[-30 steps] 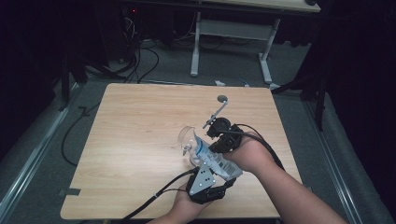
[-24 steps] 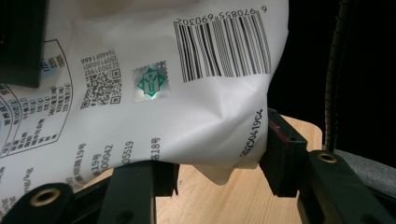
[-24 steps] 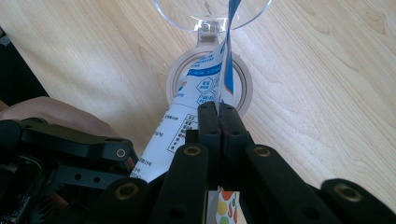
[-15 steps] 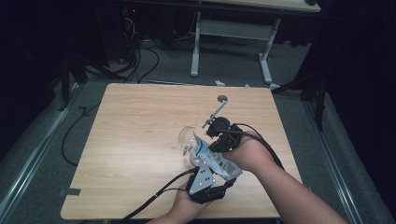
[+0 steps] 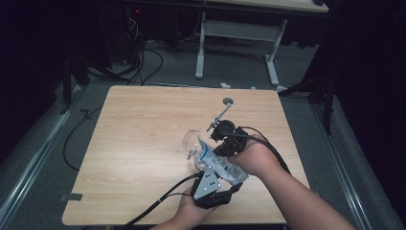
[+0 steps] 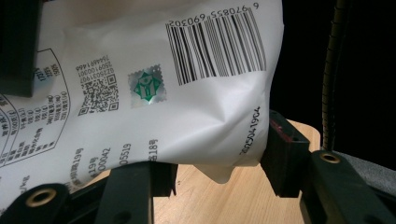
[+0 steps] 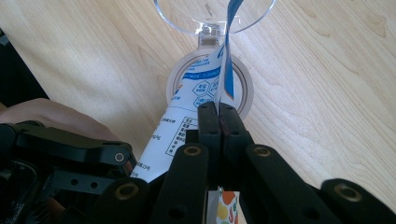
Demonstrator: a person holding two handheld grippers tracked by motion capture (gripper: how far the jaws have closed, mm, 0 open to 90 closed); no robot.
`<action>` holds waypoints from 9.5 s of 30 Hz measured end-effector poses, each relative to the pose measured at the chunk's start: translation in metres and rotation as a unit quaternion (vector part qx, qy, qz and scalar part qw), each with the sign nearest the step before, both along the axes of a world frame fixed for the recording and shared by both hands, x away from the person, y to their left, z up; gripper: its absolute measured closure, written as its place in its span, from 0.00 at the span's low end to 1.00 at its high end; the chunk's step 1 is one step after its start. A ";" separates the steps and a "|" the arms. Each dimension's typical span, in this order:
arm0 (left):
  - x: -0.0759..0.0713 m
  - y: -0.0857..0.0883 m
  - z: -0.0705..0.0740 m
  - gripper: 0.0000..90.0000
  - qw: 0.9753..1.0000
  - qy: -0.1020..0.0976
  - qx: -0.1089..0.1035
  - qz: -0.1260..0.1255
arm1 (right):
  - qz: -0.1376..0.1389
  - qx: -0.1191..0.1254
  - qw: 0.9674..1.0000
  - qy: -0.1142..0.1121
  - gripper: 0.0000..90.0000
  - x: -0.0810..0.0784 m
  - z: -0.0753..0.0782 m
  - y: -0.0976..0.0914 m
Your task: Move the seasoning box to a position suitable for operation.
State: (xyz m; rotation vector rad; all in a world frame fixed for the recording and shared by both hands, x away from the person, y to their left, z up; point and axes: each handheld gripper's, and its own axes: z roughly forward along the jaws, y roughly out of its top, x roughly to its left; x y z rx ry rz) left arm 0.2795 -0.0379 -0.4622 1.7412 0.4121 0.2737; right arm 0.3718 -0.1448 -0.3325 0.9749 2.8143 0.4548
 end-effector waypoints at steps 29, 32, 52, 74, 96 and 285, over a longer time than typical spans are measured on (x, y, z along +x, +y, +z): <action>0.000 0.000 0.001 0.59 1.000 -0.003 -0.002 0.000 | -0.001 0.001 1.000 0.000 1.00 -0.001 0.001 0.000; 0.000 0.000 0.001 0.59 1.000 -0.003 -0.002 0.000 | 0.000 0.001 1.000 0.000 1.00 -0.001 0.000 0.000; 0.000 0.000 0.001 0.60 1.000 -0.004 -0.002 0.000 | 0.001 -0.001 1.000 0.001 1.00 0.000 -0.001 0.000; -0.001 0.001 -0.003 0.60 1.000 -0.007 0.006 -0.002 | 0.001 0.007 1.000 0.001 1.00 -0.001 -0.004 -0.003; -0.004 0.006 -0.018 0.60 1.000 -0.011 0.024 -0.009 | -0.005 0.006 1.000 0.004 1.00 -0.008 -0.006 -0.007; 0.043 0.211 -0.059 0.50 0.984 0.046 0.098 0.143 | -0.175 -0.001 0.983 -0.052 1.00 0.002 -0.057 -0.144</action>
